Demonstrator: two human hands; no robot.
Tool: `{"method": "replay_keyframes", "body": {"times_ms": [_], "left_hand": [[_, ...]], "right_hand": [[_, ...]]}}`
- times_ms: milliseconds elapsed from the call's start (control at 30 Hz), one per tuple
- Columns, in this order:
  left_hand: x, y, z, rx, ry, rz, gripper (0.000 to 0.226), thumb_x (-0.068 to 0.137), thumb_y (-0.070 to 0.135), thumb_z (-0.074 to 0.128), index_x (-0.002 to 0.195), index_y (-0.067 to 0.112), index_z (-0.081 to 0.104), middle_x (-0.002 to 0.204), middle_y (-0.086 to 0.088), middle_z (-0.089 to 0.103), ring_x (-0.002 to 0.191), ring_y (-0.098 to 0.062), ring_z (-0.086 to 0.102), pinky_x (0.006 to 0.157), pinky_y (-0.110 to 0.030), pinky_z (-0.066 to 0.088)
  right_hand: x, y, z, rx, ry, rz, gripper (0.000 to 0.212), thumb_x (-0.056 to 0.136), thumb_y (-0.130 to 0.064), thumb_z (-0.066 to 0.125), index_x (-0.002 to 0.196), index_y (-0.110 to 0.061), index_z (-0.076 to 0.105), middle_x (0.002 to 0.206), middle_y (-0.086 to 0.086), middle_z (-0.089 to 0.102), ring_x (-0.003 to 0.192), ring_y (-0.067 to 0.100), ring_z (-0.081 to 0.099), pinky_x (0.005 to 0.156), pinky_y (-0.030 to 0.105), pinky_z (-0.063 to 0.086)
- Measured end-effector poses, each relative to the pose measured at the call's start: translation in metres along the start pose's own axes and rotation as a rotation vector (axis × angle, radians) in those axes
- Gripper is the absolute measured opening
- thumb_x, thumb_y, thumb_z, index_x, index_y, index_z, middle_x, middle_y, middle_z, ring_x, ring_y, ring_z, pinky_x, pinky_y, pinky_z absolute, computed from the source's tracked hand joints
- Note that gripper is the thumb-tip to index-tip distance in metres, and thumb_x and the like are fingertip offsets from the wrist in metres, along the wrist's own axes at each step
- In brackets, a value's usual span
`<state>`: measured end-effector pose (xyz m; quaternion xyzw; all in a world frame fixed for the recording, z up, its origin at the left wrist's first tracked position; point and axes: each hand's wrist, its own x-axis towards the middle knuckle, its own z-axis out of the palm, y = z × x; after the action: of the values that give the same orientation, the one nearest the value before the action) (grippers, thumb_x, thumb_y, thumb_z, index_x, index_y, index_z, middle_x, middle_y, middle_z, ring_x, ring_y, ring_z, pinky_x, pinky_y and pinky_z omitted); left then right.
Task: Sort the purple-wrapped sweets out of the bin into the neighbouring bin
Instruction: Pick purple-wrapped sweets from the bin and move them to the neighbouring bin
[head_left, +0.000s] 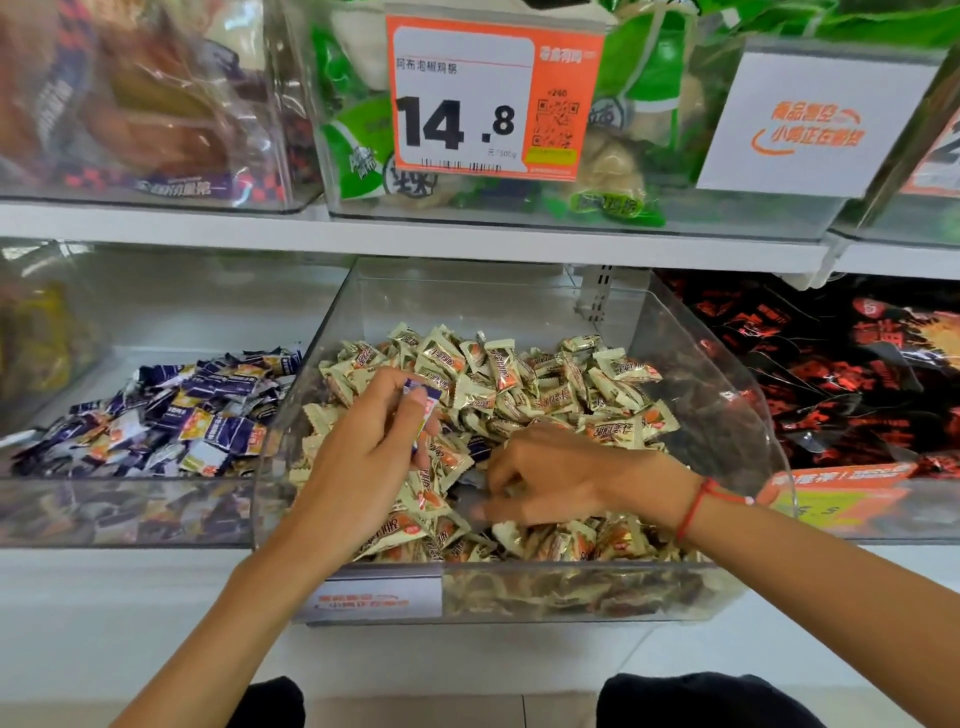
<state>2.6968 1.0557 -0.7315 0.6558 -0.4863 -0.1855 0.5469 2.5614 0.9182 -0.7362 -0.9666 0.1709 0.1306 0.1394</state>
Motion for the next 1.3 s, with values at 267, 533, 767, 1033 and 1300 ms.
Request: {"method": "replay_keyframes", "body": {"times_ms": [267,533,767,1033,1300], "left_hand": [[0.001,0.002,0.001,0.008,0.016,-0.022,0.017,0.101,0.029,0.035,0.089,0.028,0.047,0.080,0.008,0.060,0.062,-0.014,0.060,0.069,-0.060,0.049],[0.001,0.003,0.000,-0.025,0.012,-0.009,0.015,0.101,0.028,0.035,0.096,0.026,0.049,0.081,0.001,0.065,0.066,-0.018,0.066,0.075,-0.063,0.048],[-0.002,0.004,0.002,0.183,-0.025,0.011,0.057,0.073,0.086,0.021,0.101,0.041,0.043,0.077,0.007,0.059,0.071,-0.016,0.060,0.072,-0.044,0.053],[0.001,0.003,0.001,0.194,0.061,0.094,0.042,0.091,0.060,0.029,0.101,0.026,0.051,0.066,-0.003,0.059,0.060,-0.026,0.060,0.058,-0.050,0.050],[0.004,-0.001,0.002,0.017,0.082,0.036,0.026,0.088,0.046,0.041,0.087,0.023,0.054,0.069,0.004,0.064,0.062,-0.008,0.064,0.062,-0.029,0.055]], "right_hand": [[0.004,-0.019,0.000,-0.247,-0.072,-0.016,0.031,0.085,-0.027,0.068,0.115,-0.032,0.066,0.122,-0.005,0.061,0.113,0.021,0.052,0.102,0.039,0.035],[0.001,-0.003,-0.007,0.108,0.014,-0.026,0.025,0.087,-0.027,0.069,0.109,-0.016,0.069,0.111,0.000,0.067,0.097,0.015,0.059,0.085,0.031,0.048],[-0.025,-0.023,-0.017,1.231,0.423,0.004,0.026,0.076,-0.020,0.075,0.101,-0.011,0.072,0.103,0.001,0.073,0.096,0.014,0.069,0.085,0.026,0.056],[-0.012,-0.043,-0.025,1.229,0.393,-0.039,0.027,0.089,-0.004,0.063,0.114,-0.012,0.068,0.103,0.004,0.073,0.089,0.011,0.070,0.084,0.024,0.056],[0.008,0.013,-0.008,0.070,0.275,0.054,0.029,0.090,-0.019,0.064,0.120,-0.022,0.065,0.121,-0.005,0.065,0.111,0.010,0.058,0.097,0.031,0.047]]}}
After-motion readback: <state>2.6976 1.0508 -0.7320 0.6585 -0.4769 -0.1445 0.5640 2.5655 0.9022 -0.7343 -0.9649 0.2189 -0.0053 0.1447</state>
